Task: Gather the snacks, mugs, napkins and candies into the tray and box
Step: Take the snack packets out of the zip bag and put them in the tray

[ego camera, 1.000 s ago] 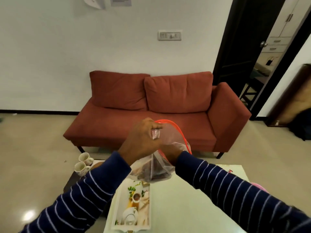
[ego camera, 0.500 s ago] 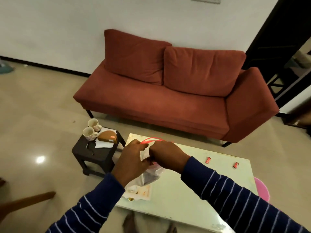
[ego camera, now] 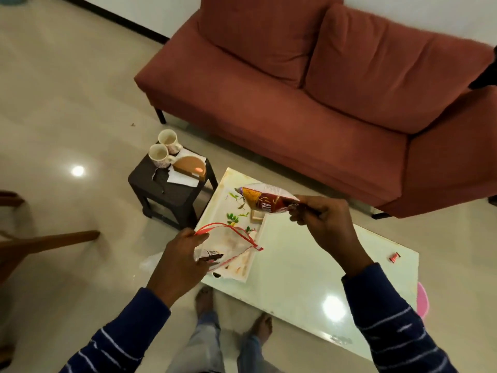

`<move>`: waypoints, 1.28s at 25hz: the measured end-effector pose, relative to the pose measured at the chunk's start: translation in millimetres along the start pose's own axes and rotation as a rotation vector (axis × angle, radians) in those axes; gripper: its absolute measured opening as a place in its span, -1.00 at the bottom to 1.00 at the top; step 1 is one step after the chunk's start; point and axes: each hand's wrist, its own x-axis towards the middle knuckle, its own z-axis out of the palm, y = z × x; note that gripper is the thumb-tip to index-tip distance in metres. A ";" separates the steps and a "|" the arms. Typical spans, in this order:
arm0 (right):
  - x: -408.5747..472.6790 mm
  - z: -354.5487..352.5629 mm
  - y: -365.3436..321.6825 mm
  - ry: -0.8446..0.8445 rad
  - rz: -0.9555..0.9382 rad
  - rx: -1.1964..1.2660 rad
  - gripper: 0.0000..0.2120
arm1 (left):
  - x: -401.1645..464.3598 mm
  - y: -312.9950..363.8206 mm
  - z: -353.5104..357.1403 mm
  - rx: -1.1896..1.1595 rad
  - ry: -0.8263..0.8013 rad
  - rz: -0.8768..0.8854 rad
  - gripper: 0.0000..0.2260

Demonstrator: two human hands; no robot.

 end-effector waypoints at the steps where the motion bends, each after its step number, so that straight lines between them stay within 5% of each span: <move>1: 7.0 11.4 10.1 0.002 0.013 0.031 -0.64 | -1.7 -5.3 0.2 -0.006 -0.015 -0.011 -0.49; 6: 48.8 69.2 66.6 -0.023 -0.011 -0.052 -0.76 | -3.2 -31.8 0.9 -0.017 -0.106 -0.018 -0.51; 16: 112.1 199.6 224.3 -0.402 0.027 -0.417 -0.89 | 17.7 -95.0 53.6 -0.117 -0.318 0.016 -0.50; 26: 163.6 293.6 300.0 -0.298 0.643 -0.087 -0.89 | 32.4 -135.0 72.6 -0.233 -0.322 -0.062 -0.51; 32: 140.0 323.6 319.1 -0.271 0.762 -0.103 -0.65 | 42.9 -139.6 80.9 -0.286 -0.313 -0.058 -0.54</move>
